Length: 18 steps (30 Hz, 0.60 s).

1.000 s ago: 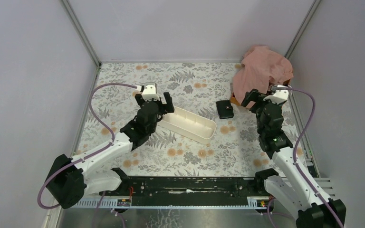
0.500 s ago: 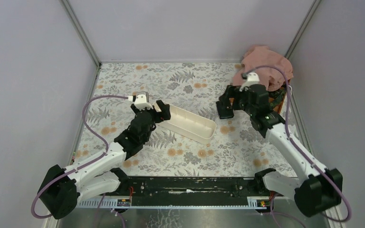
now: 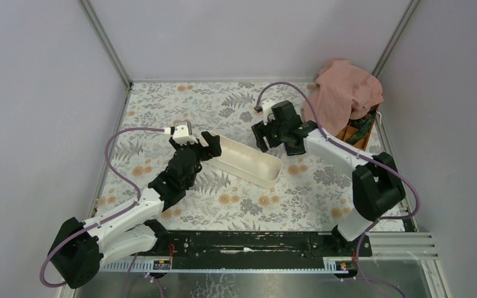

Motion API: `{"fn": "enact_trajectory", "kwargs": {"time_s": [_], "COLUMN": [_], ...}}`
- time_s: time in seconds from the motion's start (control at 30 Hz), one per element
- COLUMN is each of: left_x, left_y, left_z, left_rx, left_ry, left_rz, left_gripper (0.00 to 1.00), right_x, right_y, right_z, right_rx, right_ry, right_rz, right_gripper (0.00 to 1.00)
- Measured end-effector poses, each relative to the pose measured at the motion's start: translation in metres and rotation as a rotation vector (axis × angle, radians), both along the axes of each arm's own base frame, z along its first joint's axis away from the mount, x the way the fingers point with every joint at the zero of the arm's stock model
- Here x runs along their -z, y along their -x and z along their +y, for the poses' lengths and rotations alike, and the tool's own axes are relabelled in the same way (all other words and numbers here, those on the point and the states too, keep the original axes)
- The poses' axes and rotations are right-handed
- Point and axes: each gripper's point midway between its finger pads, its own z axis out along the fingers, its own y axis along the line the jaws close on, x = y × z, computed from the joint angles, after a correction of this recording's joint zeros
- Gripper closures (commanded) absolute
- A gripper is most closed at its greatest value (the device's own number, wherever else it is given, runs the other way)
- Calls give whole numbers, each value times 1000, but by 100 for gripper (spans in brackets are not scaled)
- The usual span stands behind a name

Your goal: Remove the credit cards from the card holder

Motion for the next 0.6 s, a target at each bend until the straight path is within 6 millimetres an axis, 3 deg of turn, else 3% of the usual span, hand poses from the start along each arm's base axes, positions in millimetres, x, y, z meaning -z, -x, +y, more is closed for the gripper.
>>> {"fn": "enact_trajectory", "kwargs": {"time_s": [0.1,0.2,0.27,0.6], "left_x": [0,-1,-1,-2], "left_y": [0,0,-1,-1], "left_z": [0,1,1,1], "left_rx": [-2,-6,-7,-8], "left_ry": [-1,-1,-2,-2], "left_rz": [-2,-5,-5,-10], "left_gripper": [7,7,7,3], "right_x": [12,11,9,37], "right_y": [5,10,13,17], "right_z": [17,36,48,60], "right_rx": [-61,-116,-145,-173], "right_ry": [35,41,39,73], "right_rz": [19,9,-2,46], "right_gripper": [24,26,34,44]}}
